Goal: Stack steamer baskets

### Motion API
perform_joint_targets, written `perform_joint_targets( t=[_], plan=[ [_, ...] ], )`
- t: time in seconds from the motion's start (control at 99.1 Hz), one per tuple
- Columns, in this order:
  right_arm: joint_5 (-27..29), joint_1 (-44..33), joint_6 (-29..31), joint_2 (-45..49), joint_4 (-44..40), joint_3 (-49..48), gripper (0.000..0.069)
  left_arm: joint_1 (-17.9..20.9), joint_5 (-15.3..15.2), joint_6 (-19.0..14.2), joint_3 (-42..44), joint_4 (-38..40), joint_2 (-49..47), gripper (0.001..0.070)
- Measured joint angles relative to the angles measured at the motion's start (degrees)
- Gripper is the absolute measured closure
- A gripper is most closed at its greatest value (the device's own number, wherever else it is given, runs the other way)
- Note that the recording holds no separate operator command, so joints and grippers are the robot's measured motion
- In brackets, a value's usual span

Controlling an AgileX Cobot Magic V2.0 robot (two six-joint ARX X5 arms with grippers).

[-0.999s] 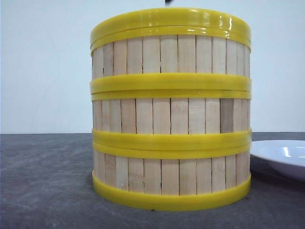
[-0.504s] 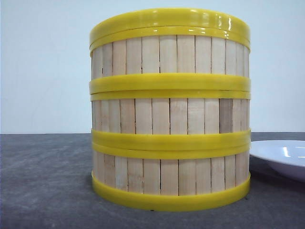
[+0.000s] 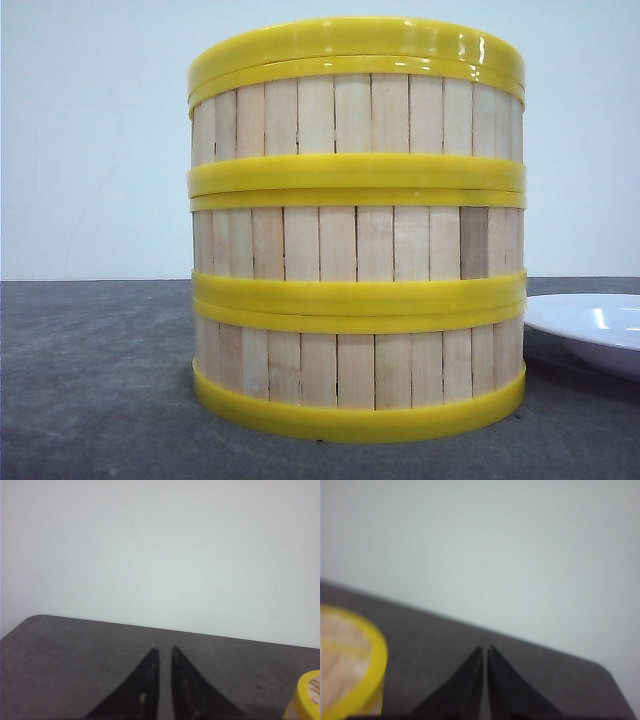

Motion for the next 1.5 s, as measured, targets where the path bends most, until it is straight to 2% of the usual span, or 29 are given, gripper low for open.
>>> perform_joint_targets(
  t=[0.091, 0.151, 0.222, 0.333, 0.393, 0.535, 0.817, 1.14, 1.221, 1.352, 1.423, 1.503],
  plan=[
    [0.11, 0.00, -0.35, -4.72, 0.57, 1.05, 0.0679, 0.00, 0.15, -0.52, 0.02, 0.07, 0.00, 0.0687],
    [0.17, -0.02, -0.37, -6.97, 2.25, 1.64, 0.0679, 0.00, 1.16, -3.56, 0.02, 0.70, 0.00, 0.0687],
    [0.11, -0.04, -0.37, -8.17, 3.52, 1.81, 0.0679, 0.00, 2.10, -10.54, 0.02, 3.52, 0.00, 0.0687],
    [0.11, -0.07, -0.39, -9.51, 4.90, 1.79, 0.0679, 0.00, 1.46, -25.66, 0.00, 14.32, 0.02, 0.0687],
    [0.11, -0.07, -0.39, -9.94, 6.91, 1.79, 0.0679, 0.00, 0.02, -28.87, 0.20, 19.39, 0.02, 0.0687],
    [0.04, -0.04, -0.39, -10.19, 10.08, 1.79, 0.0679, 0.02, -0.74, -28.04, 0.42, 25.20, 0.02, 0.0687],
    [0.07, -0.04, -0.39, -10.19, 11.28, 1.79, 0.0679, 0.00, -0.90, -25.92, 0.42, 23.96, 0.02, 0.0687],
    [-0.42, -1.38, -0.39, -10.71, 11.21, 1.79, 0.0679, 0.00, -0.87, -25.53, 0.42, 23.96, 0.02, 0.0687],
    [-0.22, -3.78, -0.33, -12.39, 8.26, 1.79, 0.0679, 0.00, -0.92, -25.53, 0.42, 24.04, 0.02, 0.0687],
    [-1.81, -11.91, -0.33, -16.28, -4.00, 0.96, 0.0679, 0.00, -0.90, -25.53, 0.42, 24.02, 0.02, 0.0687],
    [-4.66, -17.29, -0.17, -18.27, -8.90, -1.62, 0.0679, 0.00, -0.90, -25.53, 0.42, 24.00, 0.02, 0.0687],
    [-9.35, -23.30, 1.38, -19.76, -8.81, -6.36, 0.0679, 0.00, -0.92, -25.53, 0.42, 24.04, 0.02, 0.0687]
  ],
)
